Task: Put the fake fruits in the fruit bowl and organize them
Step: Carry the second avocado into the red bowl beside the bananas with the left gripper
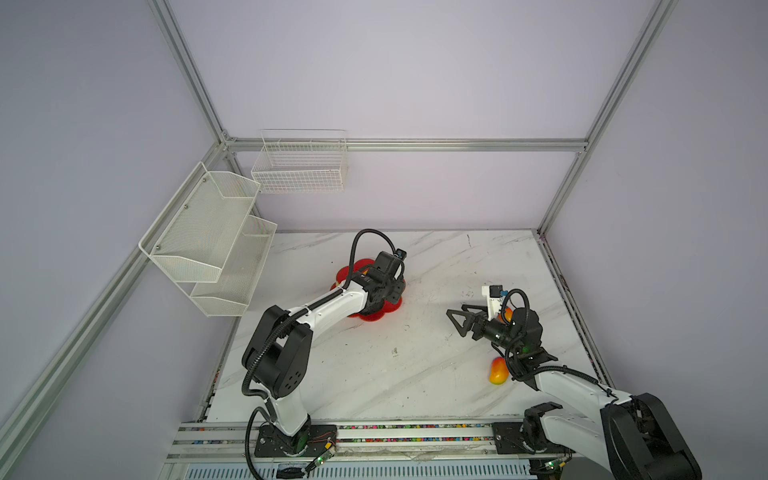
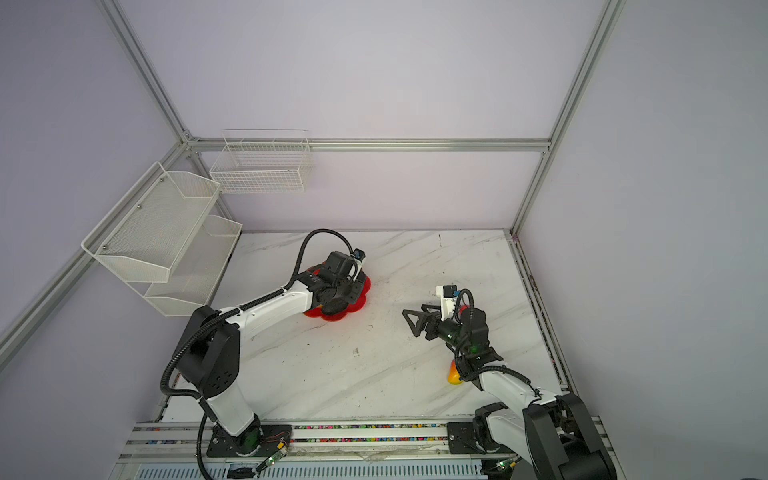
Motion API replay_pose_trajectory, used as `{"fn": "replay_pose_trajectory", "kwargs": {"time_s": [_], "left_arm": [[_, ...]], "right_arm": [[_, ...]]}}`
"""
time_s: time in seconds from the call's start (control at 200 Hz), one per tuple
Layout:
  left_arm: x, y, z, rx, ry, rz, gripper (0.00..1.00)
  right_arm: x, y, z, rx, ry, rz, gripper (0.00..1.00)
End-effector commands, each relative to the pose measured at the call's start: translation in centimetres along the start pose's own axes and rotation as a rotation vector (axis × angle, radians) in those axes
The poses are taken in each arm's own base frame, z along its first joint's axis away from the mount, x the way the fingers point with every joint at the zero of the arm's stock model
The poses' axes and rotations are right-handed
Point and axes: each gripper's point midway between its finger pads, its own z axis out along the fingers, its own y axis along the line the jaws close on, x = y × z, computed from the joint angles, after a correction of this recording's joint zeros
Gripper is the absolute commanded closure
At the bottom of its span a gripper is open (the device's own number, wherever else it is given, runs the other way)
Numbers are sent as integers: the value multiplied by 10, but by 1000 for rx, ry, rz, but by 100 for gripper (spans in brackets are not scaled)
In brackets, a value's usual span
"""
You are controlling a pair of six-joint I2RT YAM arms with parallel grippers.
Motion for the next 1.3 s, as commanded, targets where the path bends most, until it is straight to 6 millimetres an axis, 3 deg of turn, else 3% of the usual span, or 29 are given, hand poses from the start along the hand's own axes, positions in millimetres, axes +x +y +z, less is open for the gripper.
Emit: {"fn": "replay_pose_trajectory", "kwargs": {"time_s": [0.0, 0.225, 0.505, 0.765, 0.96, 1.135, 1.19, 1.295], "left_arm": [[7, 5, 3, -39, 37, 20, 56], [16, 5, 17, -45, 69, 36, 53], [11, 6, 36, -51, 75, 38, 52], [11, 7, 41, -52, 79, 33, 39], [-1, 10, 25, -51, 21, 12, 35], [-14, 4, -5, -17, -52, -22, 32], [-17, 0, -18, -15, -86, -27, 30], [-17, -10, -42, -13, -149, -23, 23]], "right_arm": [[-6, 7, -4, -29, -28, -9, 3], [-4, 7, -2, -39, -20, -6, 3], [-3, 5, -1, -33, -18, -5, 3], [-2, 5, 1, -38, -12, -4, 3], [-2, 2, 1, -25, -13, 0, 3], [-1, -9, -1, 46, -16, 24, 3], [-1, -20, -5, 119, -26, 53, 3], [1, -61, -24, 409, -27, 190, 3]]}}
